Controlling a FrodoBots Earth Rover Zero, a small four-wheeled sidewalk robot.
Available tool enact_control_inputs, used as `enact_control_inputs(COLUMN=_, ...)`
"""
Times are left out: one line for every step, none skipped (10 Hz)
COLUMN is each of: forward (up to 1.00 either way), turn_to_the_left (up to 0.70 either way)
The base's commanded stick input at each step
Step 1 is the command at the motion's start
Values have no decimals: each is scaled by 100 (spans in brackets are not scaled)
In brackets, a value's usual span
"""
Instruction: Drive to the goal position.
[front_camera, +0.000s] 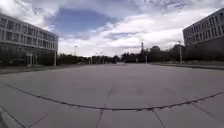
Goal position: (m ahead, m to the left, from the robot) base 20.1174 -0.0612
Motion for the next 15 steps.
enact_control_inputs(forward=70, turn_to_the_left=0)
enact_control_inputs(forward=70, turn_to_the_left=0)
enact_control_inputs(forward=70, turn_to_the_left=0)
enact_control_inputs(forward=70, turn_to_the_left=0)
enact_control_inputs(forward=70, turn_to_the_left=0)
enact_control_inputs(forward=70, turn_to_the_left=0)
enact_control_inputs(forward=70, turn_to_the_left=0)
enact_control_inputs(forward=70, turn_to_the_left=0)
enact_control_inputs(forward=70, turn_to_the_left=0)
enact_control_inputs(forward=70, turn_to_the_left=0)
enact_control_inputs(forward=70, turn_to_the_left=0)
enact_control_inputs(forward=70, turn_to_the_left=0)
enact_control_inputs(forward=70, turn_to_the_left=-35)
enact_control_inputs(forward=70, turn_to_the_left=-35)
enact_control_inputs(forward=70, turn_to_the_left=-35)
